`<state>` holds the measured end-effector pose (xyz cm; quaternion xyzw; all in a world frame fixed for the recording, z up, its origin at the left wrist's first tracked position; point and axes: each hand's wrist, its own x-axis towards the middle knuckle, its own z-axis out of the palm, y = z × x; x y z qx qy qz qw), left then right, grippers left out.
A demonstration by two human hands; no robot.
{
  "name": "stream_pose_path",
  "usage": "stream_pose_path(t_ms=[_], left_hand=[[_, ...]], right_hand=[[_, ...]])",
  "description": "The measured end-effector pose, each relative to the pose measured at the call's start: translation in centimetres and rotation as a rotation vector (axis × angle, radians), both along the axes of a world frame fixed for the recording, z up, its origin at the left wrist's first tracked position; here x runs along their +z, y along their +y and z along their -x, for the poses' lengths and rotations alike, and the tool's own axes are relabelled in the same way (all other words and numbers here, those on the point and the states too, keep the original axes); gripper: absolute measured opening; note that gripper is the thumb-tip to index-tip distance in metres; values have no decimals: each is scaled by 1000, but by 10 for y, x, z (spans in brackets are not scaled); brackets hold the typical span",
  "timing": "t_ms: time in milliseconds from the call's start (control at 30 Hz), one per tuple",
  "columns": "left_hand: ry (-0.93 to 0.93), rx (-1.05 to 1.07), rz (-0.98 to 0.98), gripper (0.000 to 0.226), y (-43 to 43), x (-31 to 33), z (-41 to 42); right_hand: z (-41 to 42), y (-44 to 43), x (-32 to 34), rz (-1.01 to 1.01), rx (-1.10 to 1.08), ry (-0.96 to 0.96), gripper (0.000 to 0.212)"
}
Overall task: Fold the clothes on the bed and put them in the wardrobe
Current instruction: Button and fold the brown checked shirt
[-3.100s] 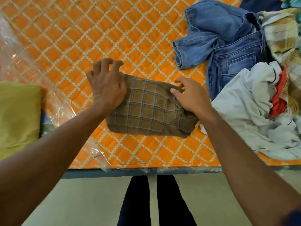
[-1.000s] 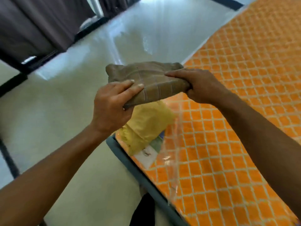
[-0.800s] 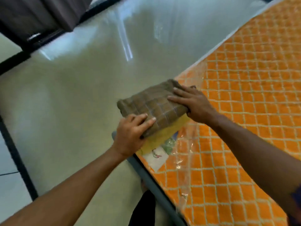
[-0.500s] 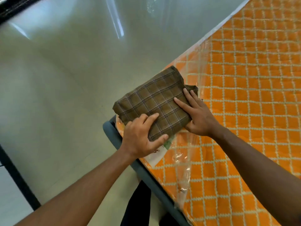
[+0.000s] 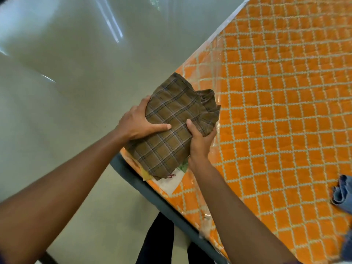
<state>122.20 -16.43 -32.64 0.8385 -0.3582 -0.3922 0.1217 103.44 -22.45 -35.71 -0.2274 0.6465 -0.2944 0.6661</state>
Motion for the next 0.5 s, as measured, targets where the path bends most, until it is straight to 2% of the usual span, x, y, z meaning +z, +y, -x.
stream_pose_path(t_ms=[67,167,267,367,433,500], left_hand=[[47,13,24,114,1,2,1],[96,47,35,116,13,2,20],[-76,9,58,116,31,-8,49],[-226,30,97,110,36,-13,64],[-340,12,167,105,33,-8,67],[-436,-29,254,100,28,2,67]], right_hand=[[1,-5,-1,-32,-26,-23,110],[19,-12,1,-35,-30,-34,87],[44,-2,-1,-30,52,29,76],[58,7,-7,-73,170,23,87],[59,9,-1,88,210,194,94],[59,6,10,486,317,545,95]])
